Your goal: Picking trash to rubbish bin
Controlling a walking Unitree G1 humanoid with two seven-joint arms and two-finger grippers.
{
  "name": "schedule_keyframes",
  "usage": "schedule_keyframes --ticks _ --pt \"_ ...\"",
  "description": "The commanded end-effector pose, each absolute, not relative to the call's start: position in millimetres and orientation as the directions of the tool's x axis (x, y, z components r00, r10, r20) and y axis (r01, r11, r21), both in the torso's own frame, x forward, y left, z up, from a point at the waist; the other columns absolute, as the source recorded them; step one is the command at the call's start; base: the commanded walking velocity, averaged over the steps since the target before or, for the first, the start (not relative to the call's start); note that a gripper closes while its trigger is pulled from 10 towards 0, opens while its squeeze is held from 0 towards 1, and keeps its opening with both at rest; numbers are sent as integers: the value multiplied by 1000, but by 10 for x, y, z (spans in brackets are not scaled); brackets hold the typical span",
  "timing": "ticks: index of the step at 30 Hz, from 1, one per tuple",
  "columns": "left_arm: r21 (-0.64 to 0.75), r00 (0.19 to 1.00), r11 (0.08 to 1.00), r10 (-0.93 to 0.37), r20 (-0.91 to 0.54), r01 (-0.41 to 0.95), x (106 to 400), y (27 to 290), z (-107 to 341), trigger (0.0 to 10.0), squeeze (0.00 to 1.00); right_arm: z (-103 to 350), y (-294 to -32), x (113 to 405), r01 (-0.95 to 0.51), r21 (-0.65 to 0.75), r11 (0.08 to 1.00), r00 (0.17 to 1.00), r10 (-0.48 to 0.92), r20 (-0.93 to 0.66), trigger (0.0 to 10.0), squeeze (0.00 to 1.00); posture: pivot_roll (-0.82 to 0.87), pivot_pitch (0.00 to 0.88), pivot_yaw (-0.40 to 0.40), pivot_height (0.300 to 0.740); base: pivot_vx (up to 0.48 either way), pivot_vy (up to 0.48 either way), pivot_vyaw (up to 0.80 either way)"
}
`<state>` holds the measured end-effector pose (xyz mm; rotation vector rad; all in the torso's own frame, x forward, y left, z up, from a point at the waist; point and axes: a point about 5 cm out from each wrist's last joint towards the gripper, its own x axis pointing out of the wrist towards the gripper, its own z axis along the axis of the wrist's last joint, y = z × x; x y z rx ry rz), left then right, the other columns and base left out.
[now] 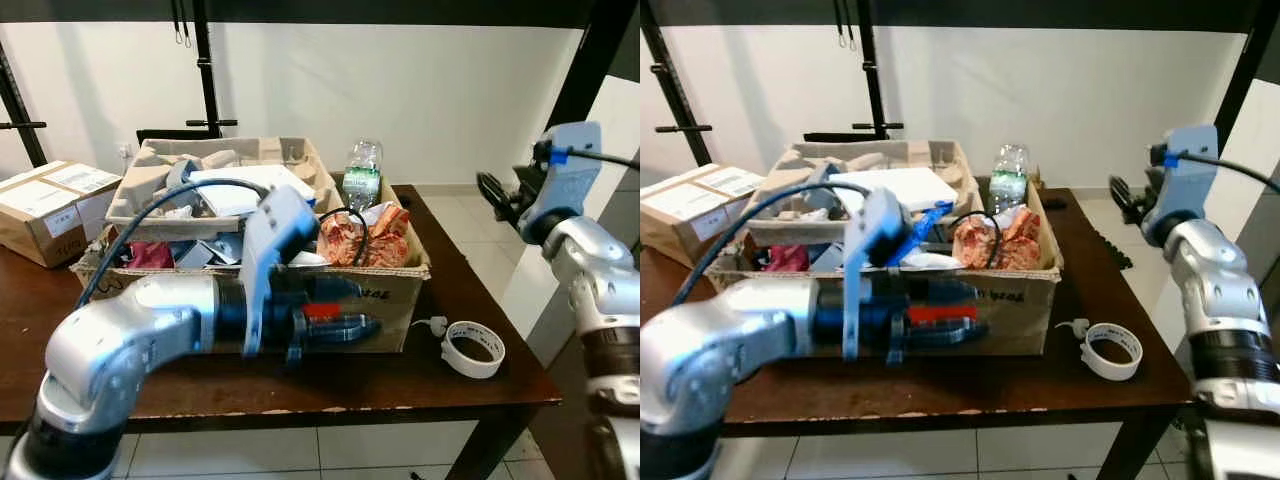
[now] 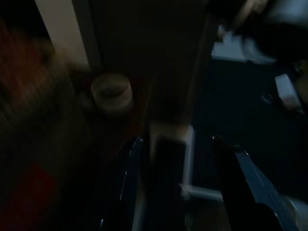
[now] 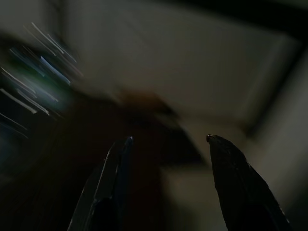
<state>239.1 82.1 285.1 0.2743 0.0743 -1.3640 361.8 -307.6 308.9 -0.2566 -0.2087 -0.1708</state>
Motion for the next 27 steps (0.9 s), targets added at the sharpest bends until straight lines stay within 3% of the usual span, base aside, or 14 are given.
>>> schedule_keyframes --ticks 1,2,7,11,15,20,27 --pt "157 199 162 -944 -262 974 2385 788 2756 10000 0 2863 -3151 3626 233 -283 930 969 -197 150 10000 0 -70 137 -1 740 0 0 0" --pt "117 199 171 -933 -300 978 2420 754 2581 10000 0 2616 -3298 3573 292 -335 896 956 -280 84 10000 0 -70 137 -1 740 0 0 0" --pt "63 166 154 -934 -317 986 2404 726 2430 10000 0 2387 -3394 3531 324 -369 871 941 -336 32 10000 0 -67 138 -2 740 0 0 0" --pt "-118 31 87 -912 -410 989 2237 774 1939 10000 0 1821 -3611 3326 398 -452 798 868 -487 -95 10000 0 -65 131 0 740 0 0 0" --pt "-142 28 105 -887 -462 984 2206 815 1729 10000 0 1626 -3736 3193 441 -477 760 818 -559 -134 10000 0 -65 129 1 740 0 0 0" --pt "-135 89 193 -830 -550 972 2252 877 1330 10000 0 1205 -3851 2932 449 -505 737 735 -626 -261 10000 0 -66 128 -1 740 0 0 0" --pt "-204 53 248 -749 -661 947 2190 976 983 10000 0 818 -3843 2698 411 -554 724 667 -653 -359 10000 0 -64 129 -3 740 0 0 0"
